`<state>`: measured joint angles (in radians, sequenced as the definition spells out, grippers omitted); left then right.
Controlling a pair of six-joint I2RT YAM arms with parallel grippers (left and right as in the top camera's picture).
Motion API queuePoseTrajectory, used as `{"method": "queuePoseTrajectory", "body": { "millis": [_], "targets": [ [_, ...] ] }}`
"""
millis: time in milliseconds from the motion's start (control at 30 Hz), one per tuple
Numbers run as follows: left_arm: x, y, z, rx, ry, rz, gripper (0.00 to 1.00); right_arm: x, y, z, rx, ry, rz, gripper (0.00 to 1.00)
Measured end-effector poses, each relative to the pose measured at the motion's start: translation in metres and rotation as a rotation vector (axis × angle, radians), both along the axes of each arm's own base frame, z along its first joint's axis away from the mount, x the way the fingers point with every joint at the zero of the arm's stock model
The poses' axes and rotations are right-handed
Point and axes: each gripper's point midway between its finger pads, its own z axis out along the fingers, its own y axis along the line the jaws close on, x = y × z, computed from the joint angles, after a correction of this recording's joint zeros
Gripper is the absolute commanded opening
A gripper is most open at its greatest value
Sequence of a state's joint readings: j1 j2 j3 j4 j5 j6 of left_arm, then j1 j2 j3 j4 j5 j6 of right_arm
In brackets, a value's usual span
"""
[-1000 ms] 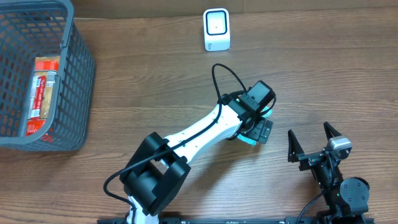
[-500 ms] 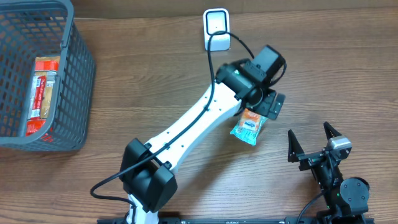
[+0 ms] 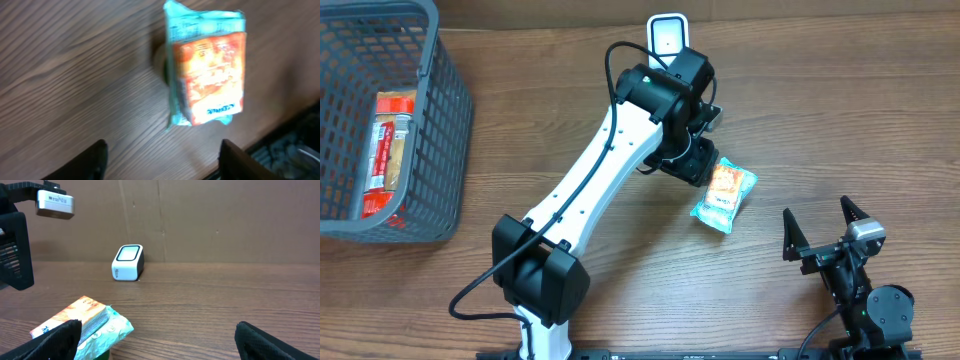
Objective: Scan the item barcode
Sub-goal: 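Hold the orange pack in front of the white scanner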
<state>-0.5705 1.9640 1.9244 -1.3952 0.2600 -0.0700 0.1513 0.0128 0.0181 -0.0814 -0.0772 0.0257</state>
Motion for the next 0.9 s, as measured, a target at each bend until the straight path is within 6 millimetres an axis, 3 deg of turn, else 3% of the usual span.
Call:
{"method": "queuePoseTrajectory", "body": {
  "millis": [233,533,700,900],
  "targets": [
    [0.003,-0.023,-0.003,-0.127,-0.006,-0.058,0.56,0.0,0.0,0.0,0.0,0.0,0.0,1.0],
    [-0.007,-0.028,-0.031,-0.164,0.055,-0.071,0.33,0.0,0.0,0.0,0.0,0.0,0.0,1.0],
    [-0.01,-0.035,-0.031,-0.209,0.075,-0.079,0.23,0.0,0.0,0.0,0.0,0.0,0.0,1.0],
    [-0.009,-0.038,-0.033,-0.223,0.077,-0.07,0.24,0.0,0.0,0.0,0.0,0.0,0.0,1.0]
  ]
}}
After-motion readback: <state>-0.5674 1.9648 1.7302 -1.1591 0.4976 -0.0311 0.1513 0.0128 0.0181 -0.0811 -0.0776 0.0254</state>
